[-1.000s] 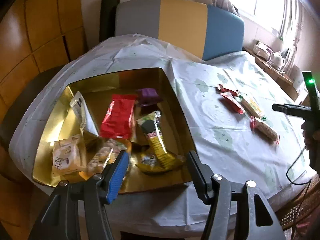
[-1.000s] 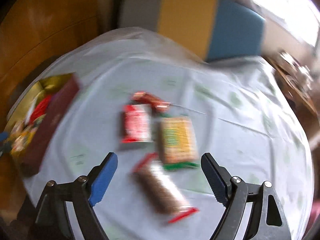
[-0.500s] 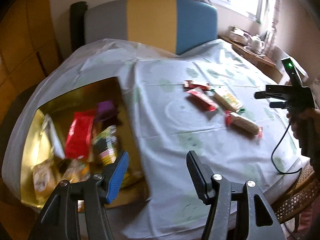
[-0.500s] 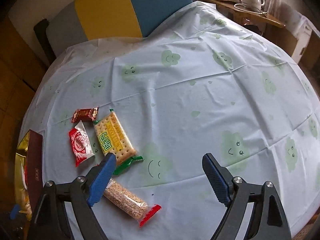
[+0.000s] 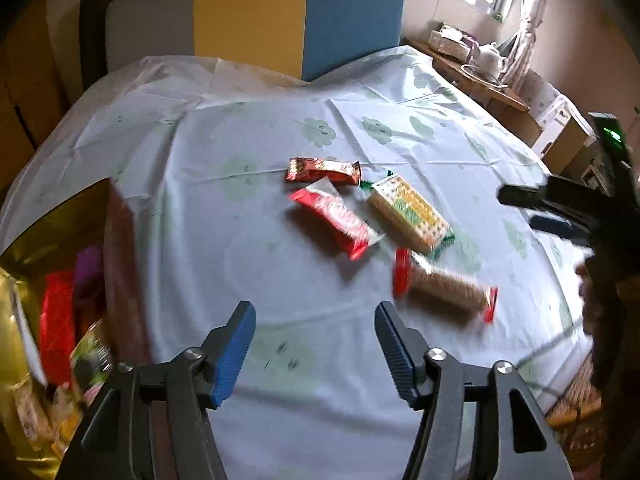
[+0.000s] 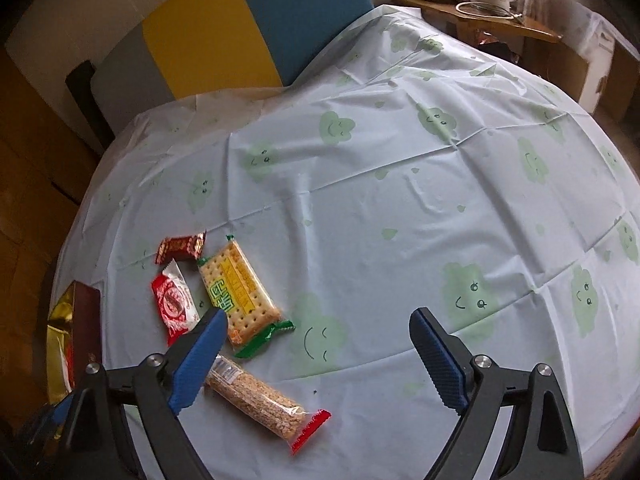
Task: Organize snacks
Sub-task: 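Move both tools back to the remaining snacks on the cloth, then close the left tool on the red-white wrapped pack and lift it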
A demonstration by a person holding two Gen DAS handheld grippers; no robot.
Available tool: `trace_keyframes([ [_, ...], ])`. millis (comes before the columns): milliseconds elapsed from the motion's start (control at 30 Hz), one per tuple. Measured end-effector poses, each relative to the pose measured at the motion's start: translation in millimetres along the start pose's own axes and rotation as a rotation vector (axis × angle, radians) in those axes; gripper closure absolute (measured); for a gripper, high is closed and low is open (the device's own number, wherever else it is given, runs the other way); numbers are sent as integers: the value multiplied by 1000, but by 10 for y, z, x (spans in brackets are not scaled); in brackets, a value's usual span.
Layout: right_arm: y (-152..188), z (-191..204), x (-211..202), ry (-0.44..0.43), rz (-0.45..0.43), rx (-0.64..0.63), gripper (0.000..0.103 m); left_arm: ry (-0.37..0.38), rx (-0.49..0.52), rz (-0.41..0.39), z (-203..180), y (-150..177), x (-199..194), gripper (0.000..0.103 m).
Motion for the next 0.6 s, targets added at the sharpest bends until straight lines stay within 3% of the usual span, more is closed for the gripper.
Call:
trace_keyframes([
  [367,-34,36,-30,-54,7,36,8,-22,-128,89,-45,-405,728,33],
  [600,-17,66,-17,-80,27,45,7,-23,-183,115,-95,-500,1049,33],
])
Point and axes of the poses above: each gripper's, at about its wrist camera, not at the fingertips, and x roughly the way its jaws point, z to its left, y to its underside, the point moved 7 cm from there along x, roughly the way its jaws point, and after that the axes turned 5 degrees about -z, right-handed, at the moved point
